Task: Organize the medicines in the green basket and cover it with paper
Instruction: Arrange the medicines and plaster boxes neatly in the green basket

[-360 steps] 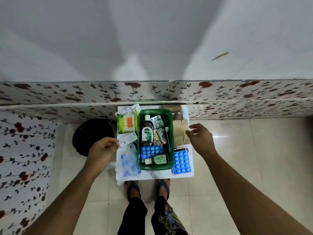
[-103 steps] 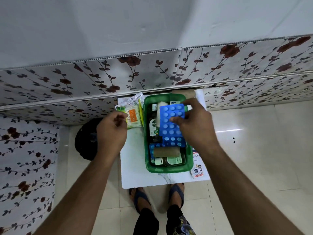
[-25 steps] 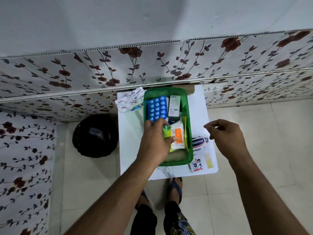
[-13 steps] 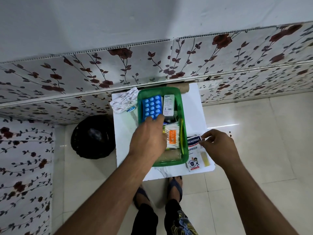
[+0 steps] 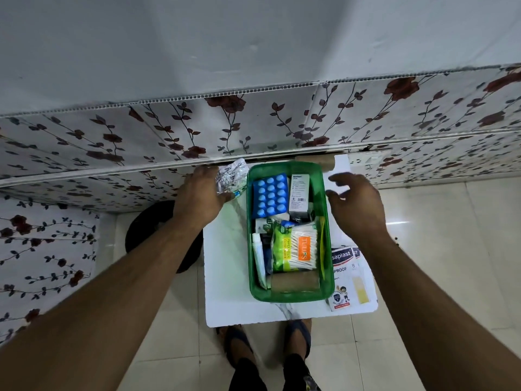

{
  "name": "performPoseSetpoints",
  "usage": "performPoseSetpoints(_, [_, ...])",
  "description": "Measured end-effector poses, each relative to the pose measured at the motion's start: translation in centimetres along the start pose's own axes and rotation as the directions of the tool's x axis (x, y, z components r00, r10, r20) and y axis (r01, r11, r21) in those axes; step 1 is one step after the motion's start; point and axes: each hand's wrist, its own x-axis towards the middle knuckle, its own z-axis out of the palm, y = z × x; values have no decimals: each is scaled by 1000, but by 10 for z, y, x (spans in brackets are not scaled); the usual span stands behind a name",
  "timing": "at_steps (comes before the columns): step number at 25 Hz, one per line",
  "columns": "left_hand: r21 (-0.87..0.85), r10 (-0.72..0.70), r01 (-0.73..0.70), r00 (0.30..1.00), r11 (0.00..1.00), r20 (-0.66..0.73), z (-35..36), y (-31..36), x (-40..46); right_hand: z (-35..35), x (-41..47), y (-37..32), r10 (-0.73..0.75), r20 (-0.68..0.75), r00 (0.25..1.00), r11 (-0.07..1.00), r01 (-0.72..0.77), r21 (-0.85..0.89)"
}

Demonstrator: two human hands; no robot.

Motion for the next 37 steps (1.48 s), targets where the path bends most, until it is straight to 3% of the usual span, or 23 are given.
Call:
performPoseSetpoints(3, [40, 4, -2, 998, 999, -55, 6, -3, 3, 10, 36, -11, -180, 13, 984, 964, 179, -198])
performPoseSetpoints(7, [-192, -111, 108, 994, 975, -5, -14, -8, -8, 13, 60, -15, -240, 119, 964, 850, 267, -454])
performPoseSetpoints(10, [-353, -235, 215, 972, 911, -14, -50, -5, -33, 10, 63, -17, -221, 146, 964, 804, 265, -533])
performPoseSetpoints(14, [-643, -282, 216, 959, 735, 0, -100, 36, -79, -5, 39, -18, -6, 27, 1000, 941, 15, -337])
performPoseSetpoints(18, [-686, -173, 273, 962, 675, 212, -83, 94, -95, -35, -4, -16, 129, -37, 991, 984, -133, -121])
performPoseSetpoints(20, [-661, -168, 315, 946, 681, 277, -61, 116, -87, -45, -18, -12, 153, -33, 988, 986, -155, -69])
performPoseSetpoints(22, [-657, -187, 313, 948, 686, 256, -43, 131, -77, -50, -23, -5, 170, -31, 985, 985, -171, -29])
performPoseSetpoints(28, [-383, -157, 141, 988, 913, -10, -14, 145, -66, -53, -26, -3, 186, -20, 982, 982, -186, 25])
performPoseSetpoints(32, [-217, -80, 90, 995, 972, 55, -9, 144, -60, -51, -26, -10, 201, 6, 980, 979, -201, 31])
performPoseSetpoints(34, [-236, -36, 58, 995, 970, 93, -19, 144, -61, -54, -28, -20, 197, 18, 980, 980, -197, 39])
performPoseSetpoints(37, [-400, -69, 63, 998, 914, 0, -46, 125, -65, -59, -33, -44, 163, 66, 984, 982, -168, 81])
